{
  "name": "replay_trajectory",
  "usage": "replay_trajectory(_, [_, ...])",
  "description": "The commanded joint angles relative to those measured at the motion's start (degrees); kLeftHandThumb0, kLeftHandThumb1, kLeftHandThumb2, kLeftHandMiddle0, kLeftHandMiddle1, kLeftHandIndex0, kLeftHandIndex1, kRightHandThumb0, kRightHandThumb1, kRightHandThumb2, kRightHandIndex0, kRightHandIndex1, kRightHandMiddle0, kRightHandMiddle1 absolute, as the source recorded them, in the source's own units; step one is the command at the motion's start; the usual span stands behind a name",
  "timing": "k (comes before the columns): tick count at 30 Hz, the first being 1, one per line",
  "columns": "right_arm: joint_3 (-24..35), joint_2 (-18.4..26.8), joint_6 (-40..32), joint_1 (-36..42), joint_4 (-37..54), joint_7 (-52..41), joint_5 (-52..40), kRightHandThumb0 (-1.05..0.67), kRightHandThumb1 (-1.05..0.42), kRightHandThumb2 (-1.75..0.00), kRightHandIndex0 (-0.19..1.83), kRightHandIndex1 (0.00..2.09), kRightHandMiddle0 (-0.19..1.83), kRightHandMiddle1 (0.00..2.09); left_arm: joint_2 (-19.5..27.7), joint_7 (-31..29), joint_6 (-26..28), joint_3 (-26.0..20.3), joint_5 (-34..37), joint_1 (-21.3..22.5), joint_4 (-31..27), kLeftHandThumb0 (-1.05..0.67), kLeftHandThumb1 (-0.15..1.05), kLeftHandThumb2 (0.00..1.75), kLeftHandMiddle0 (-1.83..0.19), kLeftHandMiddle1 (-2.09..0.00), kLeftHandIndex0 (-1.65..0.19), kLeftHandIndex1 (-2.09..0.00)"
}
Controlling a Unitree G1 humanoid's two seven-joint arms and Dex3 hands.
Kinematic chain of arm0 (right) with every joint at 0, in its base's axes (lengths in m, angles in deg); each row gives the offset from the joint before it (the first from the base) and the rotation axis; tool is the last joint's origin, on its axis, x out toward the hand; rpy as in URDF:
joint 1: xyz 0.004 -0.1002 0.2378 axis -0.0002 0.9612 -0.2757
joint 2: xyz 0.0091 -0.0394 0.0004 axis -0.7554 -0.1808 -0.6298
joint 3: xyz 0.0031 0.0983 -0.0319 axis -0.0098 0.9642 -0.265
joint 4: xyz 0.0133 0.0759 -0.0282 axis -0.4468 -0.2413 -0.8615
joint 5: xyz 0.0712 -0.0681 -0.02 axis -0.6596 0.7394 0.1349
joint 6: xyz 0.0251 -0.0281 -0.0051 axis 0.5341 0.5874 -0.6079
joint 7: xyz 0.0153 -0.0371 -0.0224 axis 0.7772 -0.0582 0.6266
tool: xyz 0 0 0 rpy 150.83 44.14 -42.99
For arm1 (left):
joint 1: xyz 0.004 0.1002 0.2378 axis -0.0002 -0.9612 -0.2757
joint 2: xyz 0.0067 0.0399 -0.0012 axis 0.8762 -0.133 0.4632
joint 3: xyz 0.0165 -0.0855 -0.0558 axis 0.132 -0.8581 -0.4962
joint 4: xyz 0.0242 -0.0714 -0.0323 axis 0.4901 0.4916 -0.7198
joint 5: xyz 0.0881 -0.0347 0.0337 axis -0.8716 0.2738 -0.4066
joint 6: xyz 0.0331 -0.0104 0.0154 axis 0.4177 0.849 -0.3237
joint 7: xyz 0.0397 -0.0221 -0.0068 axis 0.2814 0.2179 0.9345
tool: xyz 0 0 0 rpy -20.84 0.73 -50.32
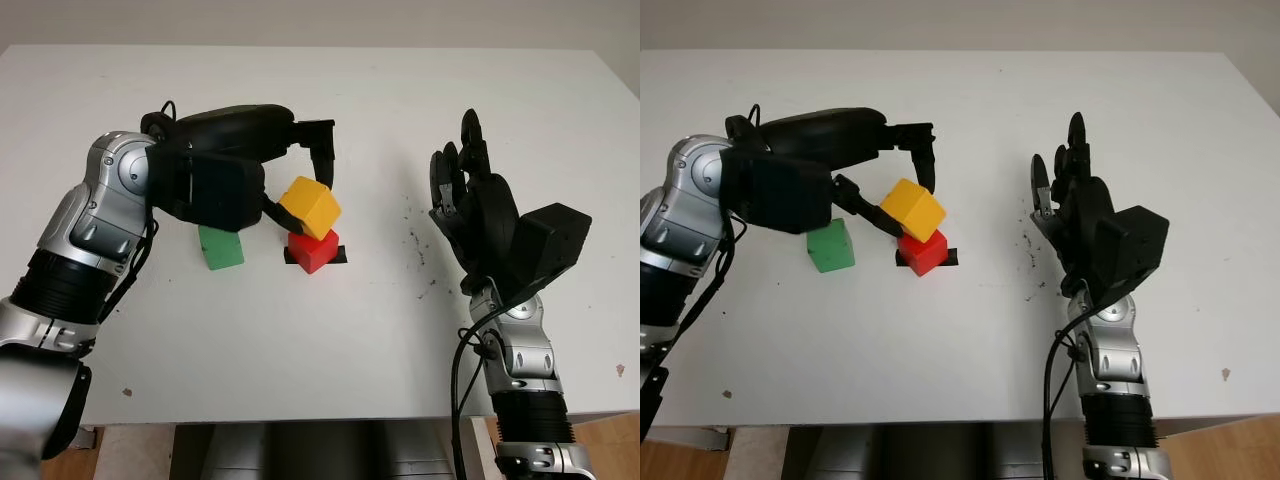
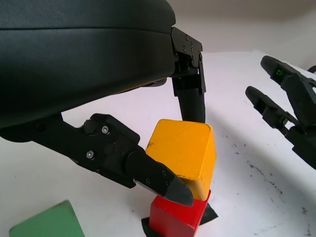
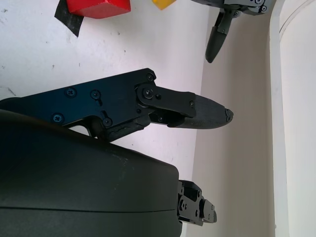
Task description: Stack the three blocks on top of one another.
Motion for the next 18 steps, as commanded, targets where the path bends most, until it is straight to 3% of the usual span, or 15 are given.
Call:
replay_trajectory(1, [0.09,-0.22,0.21,0.06,0.32,0.15,-0.14,-0.61,-1.05,-0.55,-0.14,0.05,-0.14,0.06,0.07,1.63,-2.07,0.34,-1.24,2.63,1.02,-0.37,0.97,0.05,-0.19,-0.06,-0.27,-1.65])
replay_trajectory(18, [-0.13,-0.62,-1.13,1.0,1.16,1.18,-0.14,-0.6,-1.05,-0.54,-0.15,0.05,-0.13,0.06,-0.22,2.33,-9.9,2.26,-5.05,7.57,9.27,-0.34,0.95,0.06,-0.23,-0.06,-0.39,-1.51])
